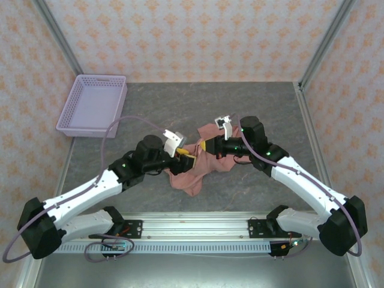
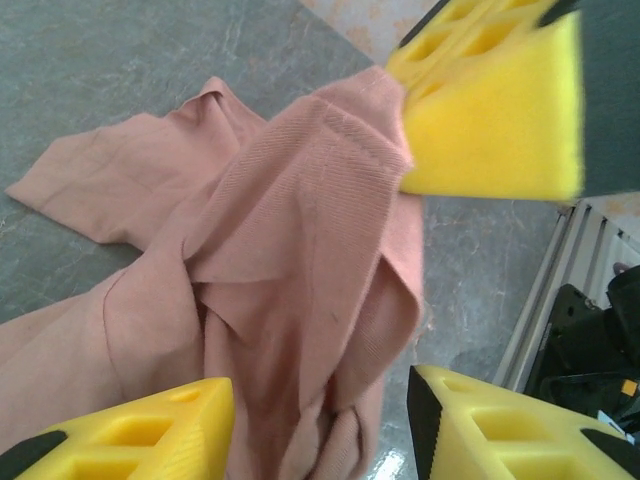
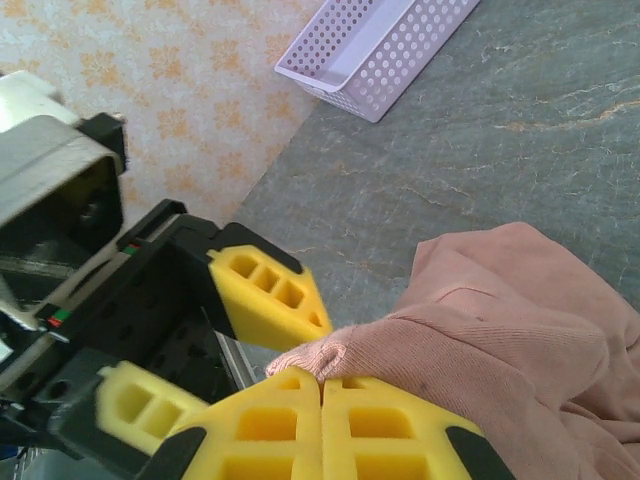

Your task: Fold the inside-out t-shirt

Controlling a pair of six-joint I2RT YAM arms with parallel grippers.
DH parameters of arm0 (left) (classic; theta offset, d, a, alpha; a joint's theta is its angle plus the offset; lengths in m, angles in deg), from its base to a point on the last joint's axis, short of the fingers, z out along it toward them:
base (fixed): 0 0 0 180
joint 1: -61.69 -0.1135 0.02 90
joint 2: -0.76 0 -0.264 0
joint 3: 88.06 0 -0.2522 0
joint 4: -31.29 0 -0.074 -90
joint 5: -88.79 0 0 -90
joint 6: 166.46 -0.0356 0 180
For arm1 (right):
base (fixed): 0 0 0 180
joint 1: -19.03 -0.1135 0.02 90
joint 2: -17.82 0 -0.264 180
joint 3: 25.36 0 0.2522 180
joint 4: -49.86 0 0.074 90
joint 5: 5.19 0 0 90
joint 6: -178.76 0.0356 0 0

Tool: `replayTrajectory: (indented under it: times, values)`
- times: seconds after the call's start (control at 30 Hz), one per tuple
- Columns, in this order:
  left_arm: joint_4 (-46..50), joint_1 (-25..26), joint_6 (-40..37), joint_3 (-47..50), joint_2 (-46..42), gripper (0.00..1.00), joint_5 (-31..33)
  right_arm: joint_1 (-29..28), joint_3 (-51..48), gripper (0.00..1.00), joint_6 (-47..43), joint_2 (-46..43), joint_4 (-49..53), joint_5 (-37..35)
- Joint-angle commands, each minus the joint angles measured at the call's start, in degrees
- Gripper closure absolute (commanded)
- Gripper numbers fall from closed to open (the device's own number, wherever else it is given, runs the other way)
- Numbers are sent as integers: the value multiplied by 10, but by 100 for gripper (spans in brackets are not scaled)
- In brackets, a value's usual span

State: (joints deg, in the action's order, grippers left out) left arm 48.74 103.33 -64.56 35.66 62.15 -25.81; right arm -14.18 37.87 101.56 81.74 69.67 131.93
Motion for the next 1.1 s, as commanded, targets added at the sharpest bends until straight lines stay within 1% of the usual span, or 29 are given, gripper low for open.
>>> replayTrajectory:
  times: [0.0,0.07,0.13,0.27,0.3,0.4,0.43,0.47,0.53,0.6,0.67,0.8,0.97,1.07]
  values:
    - [12,4,-28,-26,15,53,12,2,6,100,-5,-9,-16,12]
    - [7,4,-28,-31,25,55,6,2,5,100,-5,-10,-15,12]
    - [6,4,-28,-34,35,59,14,1,5,100,-4,-9,-17,14]
    - [3,4,-29,-43,53,71,21,2,-1,100,-2,-10,-21,18]
    - [0,4,-28,-45,59,75,19,2,-2,100,-1,-10,-23,18]
    - [0,4,-25,-55,68,90,11,2,-1,100,-7,-13,-12,12]
    - [2,3,-22,-58,64,97,8,1,4,100,-18,-16,6,-3]
    - [3,2,-17,-58,56,100,6,1,11,100,-29,-20,30,-24]
    - [0,-2,2,-52,25,100,-4,2,30,100,-57,-28,88,-91]
    - [-6,-7,31,-43,-12,100,-14,1,44,100,-78,-32,123,-130]
    - [-4,-10,57,-40,-47,100,-24,1,47,100,-89,-35,131,-133]
    - [46,-16,85,-54,-86,100,-28,0,46,100,-88,-34,111,-100]
    - [147,-17,95,-94,-74,100,-31,0,58,100,-105,-36,127,-110]
    - [230,-19,91,-129,-46,100,2,0,80,100,-126,-36,167,-145]
